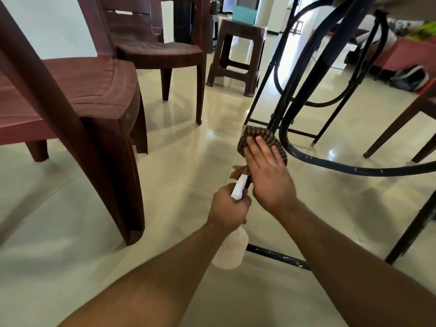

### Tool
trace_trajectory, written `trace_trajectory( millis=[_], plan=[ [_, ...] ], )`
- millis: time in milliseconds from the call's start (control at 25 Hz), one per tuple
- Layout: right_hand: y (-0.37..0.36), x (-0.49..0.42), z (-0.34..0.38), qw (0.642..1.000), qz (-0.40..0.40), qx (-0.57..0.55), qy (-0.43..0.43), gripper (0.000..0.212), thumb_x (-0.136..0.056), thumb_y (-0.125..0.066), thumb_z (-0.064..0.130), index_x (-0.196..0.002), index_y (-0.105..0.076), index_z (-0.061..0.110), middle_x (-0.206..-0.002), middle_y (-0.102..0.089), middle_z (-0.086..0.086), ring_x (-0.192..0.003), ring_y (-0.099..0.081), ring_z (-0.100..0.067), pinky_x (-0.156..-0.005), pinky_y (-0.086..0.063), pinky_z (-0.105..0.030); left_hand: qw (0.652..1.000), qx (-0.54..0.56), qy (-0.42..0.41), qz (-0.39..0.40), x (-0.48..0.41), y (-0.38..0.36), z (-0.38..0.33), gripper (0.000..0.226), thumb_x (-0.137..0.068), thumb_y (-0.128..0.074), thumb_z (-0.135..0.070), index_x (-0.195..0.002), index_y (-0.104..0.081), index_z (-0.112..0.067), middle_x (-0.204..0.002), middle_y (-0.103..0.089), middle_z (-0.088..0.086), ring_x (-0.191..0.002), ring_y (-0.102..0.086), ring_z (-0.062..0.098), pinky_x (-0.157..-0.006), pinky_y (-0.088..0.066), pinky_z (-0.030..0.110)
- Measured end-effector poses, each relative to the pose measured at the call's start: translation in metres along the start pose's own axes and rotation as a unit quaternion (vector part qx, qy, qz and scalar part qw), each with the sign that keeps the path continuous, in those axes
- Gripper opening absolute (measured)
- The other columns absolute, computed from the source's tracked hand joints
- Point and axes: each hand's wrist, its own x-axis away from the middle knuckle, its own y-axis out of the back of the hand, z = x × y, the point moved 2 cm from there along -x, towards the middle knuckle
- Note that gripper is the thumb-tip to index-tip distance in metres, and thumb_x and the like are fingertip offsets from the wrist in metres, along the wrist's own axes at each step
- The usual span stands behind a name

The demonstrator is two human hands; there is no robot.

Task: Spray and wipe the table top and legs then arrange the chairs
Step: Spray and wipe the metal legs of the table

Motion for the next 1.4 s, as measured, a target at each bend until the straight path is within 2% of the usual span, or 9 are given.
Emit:
trace_trajectory(
  millis=[160,320,480,720,880,1080,1240,1320,1400],
  plan=[
    [0.045,-0.032,-0.026,0.988,-0.108,0.042,-0.105,0.075,-0.092,-0.049,0.010,-0.159,-0.017,0.011,-0.168,-0.001,-0.007,-0.155,0.005,-0.023,-0.123,0.006,-0.051,1.000,0.017,0.010,0.009,0.006,0.002,-0.004,0.015,-0.090,-0.060,-0.005,-0.076,-0.056,-0.008,-0.071,-0.057,0.009,-0.050,-0.058,0.025,-0.042,-0.044,0.018],
    [0.067,-0.042,-0.047,0.965,-0.226,-0.007,-0.135,0.068,-0.095,-0.046,0.004,-0.158,-0.022,0.008,-0.168,-0.010,-0.006,-0.155,-0.002,-0.024,-0.122,0.003,-0.052,0.999,0.029,0.029,0.007,0.009,0.006,0.006,0.006,-0.089,-0.059,-0.004,-0.089,-0.062,0.000,-0.086,-0.067,0.021,-0.049,-0.055,0.023,-0.044,-0.045,0.020],
    [0.007,-0.011,-0.020,0.986,-0.117,-0.072,-0.093,0.082,-0.087,-0.057,-0.006,-0.158,-0.021,0.011,-0.168,-0.006,-0.007,-0.152,0.017,-0.020,-0.125,0.004,-0.045,0.999,0.027,0.024,0.016,0.008,0.012,0.015,0.016,-0.090,-0.061,-0.005,-0.075,-0.056,-0.008,-0.062,-0.052,0.005,-0.049,-0.053,0.023,-0.045,-0.047,0.023],
    [0.012,-0.019,-0.029,0.979,-0.144,-0.130,-0.064,0.080,-0.084,-0.053,-0.010,-0.157,-0.028,0.013,-0.167,-0.009,-0.002,-0.154,0.001,-0.023,-0.125,0.001,-0.044,0.999,0.016,0.025,0.034,0.008,0.003,0.025,0.006,-0.091,-0.060,-0.007,-0.088,-0.063,-0.002,-0.082,-0.065,0.020,-0.051,-0.057,0.021,-0.046,-0.049,0.024],
    [-0.049,0.042,0.012,0.985,-0.016,-0.124,0.119,0.084,-0.080,-0.057,-0.010,-0.154,-0.028,0.017,-0.164,-0.016,0.003,-0.155,0.000,-0.018,-0.125,0.007,-0.038,0.998,-0.007,0.055,0.037,0.022,0.007,0.048,0.009,-0.086,-0.058,-0.003,-0.078,-0.058,-0.008,-0.066,-0.056,0.005,-0.045,-0.055,0.019,-0.045,-0.049,0.027],
    [-0.033,0.017,-0.016,0.986,-0.079,-0.141,0.040,0.084,-0.078,-0.056,-0.011,-0.155,-0.034,0.014,-0.165,-0.012,-0.002,-0.154,0.004,-0.021,-0.125,0.006,-0.040,0.996,-0.013,0.090,0.018,0.025,0.013,0.073,0.009,-0.083,-0.056,-0.004,-0.076,-0.057,-0.009,-0.067,-0.055,0.004,-0.049,-0.054,0.020,-0.045,-0.048,0.028],
    [-0.083,0.078,0.026,0.957,0.081,-0.089,0.266,0.078,-0.080,-0.051,0.001,-0.153,-0.037,0.022,-0.164,-0.026,-0.001,-0.153,-0.008,-0.019,-0.124,-0.003,-0.041,0.998,-0.008,0.059,-0.016,0.017,0.014,0.077,0.005,-0.077,-0.055,-0.009,-0.073,-0.056,-0.011,-0.062,-0.056,0.008,-0.049,-0.054,0.025,-0.048,-0.053,0.048],
    [-0.079,0.068,0.018,0.964,0.045,-0.097,0.244,0.072,-0.082,-0.039,0.002,-0.152,-0.040,0.019,-0.163,-0.028,-0.004,-0.153,-0.014,-0.022,-0.123,-0.002,-0.042,0.998,-0.027,0.059,-0.014,0.014,0.012,0.080,0.004,-0.073,-0.055,-0.017,-0.070,-0.056,-0.018,-0.062,-0.059,0.003,-0.053,-0.055,0.025,-0.052,-0.056,0.053],
    [-0.066,0.049,0.003,0.985,-0.020,-0.128,0.115,0.072,-0.083,-0.043,-0.003,-0.153,-0.039,0.014,-0.165,-0.018,-0.006,-0.154,-0.009,-0.026,-0.124,-0.001,-0.043,0.996,-0.036,0.080,-0.017,0.015,0.012,0.088,0.004,-0.072,-0.055,-0.022,-0.071,-0.056,-0.018,-0.063,-0.056,0.000,-0.055,-0.055,0.023,-0.055,-0.058,0.053]
  ],
)
